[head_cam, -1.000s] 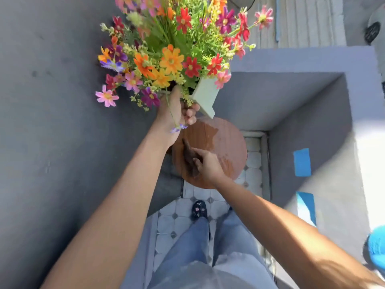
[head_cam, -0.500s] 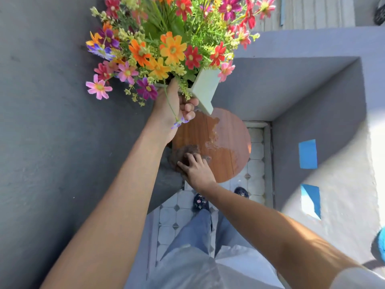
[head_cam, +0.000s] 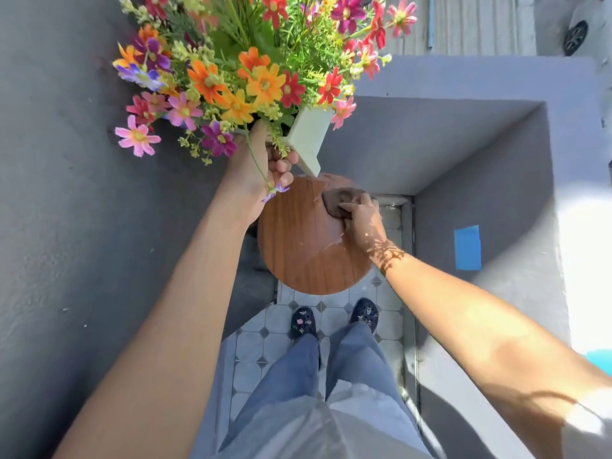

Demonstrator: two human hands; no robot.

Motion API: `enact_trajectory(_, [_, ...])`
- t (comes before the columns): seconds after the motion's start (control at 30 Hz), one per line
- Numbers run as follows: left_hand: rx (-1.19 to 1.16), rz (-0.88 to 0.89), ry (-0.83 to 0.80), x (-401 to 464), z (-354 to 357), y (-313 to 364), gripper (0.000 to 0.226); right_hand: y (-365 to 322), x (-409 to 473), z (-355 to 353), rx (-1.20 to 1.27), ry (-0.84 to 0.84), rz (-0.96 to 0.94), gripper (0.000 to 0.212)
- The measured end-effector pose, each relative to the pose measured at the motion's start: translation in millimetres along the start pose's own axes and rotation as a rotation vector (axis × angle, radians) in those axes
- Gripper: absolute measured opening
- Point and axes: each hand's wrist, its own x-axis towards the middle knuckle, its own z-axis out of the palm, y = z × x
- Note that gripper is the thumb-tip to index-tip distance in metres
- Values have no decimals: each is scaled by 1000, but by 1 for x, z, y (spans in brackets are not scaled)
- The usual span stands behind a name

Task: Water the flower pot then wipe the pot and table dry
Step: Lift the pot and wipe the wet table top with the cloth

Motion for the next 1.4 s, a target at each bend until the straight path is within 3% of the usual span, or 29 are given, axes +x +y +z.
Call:
enact_trajectory(0.1, [2, -3, 21, 3, 1, 3, 40, -33, -32, 18, -23, -64, -123, 47])
enact_trajectory(0.23, [18, 3, 34, 9, 5, 8, 38, -73, -70, 67, -12, -210, -360, 36])
enact_trajectory(0.33, [26, 2, 36, 14, 9, 9, 37, -96, -66, 83, -79, -312, -516, 42])
enact_trajectory(0.43, [27, 20, 21, 19, 11, 8, 41, -97, -29, 73, -112, -256, -633, 40])
enact_trajectory(0.5, [20, 30, 18, 21, 11, 8, 41, -83, 9, 55, -125, -178, -586, 38])
enact_trajectory(0.63, [15, 42, 15, 22, 10, 7, 38, -39, 72, 12, -49, 83, -184, 27])
enact_trajectory(0.73, [28, 37, 11, 21, 10, 9, 38, -28, 83, 6, -13, 130, -2, 25])
enact_trajectory(0.9, [46, 25, 29, 21, 10, 8, 39, -62, 54, 26, -18, 111, -100, 34])
enact_trajectory(1.07, [51, 4, 68, 22, 14, 4, 39, -109, -26, 69, -33, -159, -342, 53])
enact_trajectory(1.17, [57, -3, 80, 21, 12, 3, 39, -110, -63, 86, -90, -318, -518, 53])
enact_trajectory(1.3, [70, 2, 63, 18, 8, -1, 39, -67, -49, 68, -94, -183, -504, 44])
enact_trajectory(1.4, [57, 6, 58, 13, 8, -5, 38, -17, 0, 31, -97, 27, -294, 39])
